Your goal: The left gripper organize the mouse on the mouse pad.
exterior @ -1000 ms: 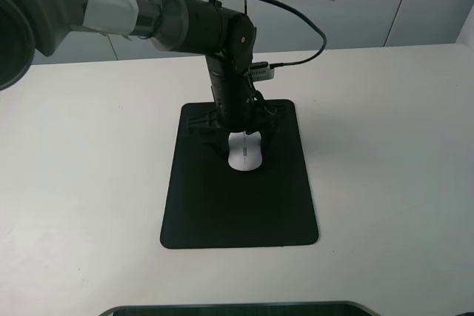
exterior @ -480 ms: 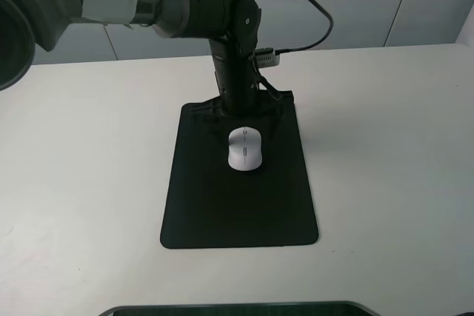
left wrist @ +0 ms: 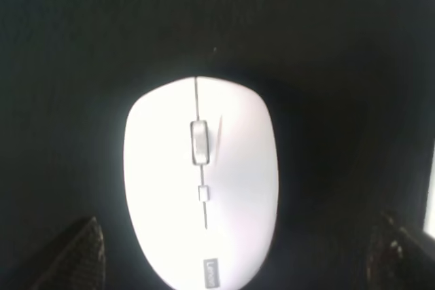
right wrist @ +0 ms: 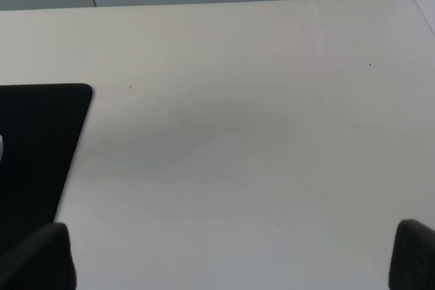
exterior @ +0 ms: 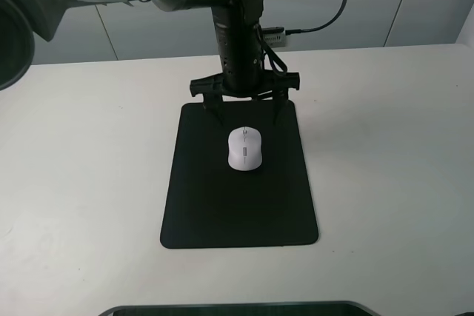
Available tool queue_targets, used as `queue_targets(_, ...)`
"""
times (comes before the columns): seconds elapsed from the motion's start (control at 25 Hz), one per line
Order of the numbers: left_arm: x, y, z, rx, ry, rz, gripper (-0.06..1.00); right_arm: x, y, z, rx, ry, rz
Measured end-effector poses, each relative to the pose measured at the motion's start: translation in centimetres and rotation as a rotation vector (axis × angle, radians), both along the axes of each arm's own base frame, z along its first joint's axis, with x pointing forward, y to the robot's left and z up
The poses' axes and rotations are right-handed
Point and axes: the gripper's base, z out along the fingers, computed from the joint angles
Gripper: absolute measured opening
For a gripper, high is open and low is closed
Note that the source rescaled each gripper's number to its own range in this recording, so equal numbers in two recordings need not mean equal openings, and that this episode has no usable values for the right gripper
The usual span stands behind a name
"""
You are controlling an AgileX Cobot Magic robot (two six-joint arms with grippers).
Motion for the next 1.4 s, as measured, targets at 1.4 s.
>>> queue_targets(1.4, -5.0, 8.2, 16.0, -0.021, -0.313, -0.334, 0.98, 0.0, 0.0, 0.0, 0.000, 0.000, 0.000)
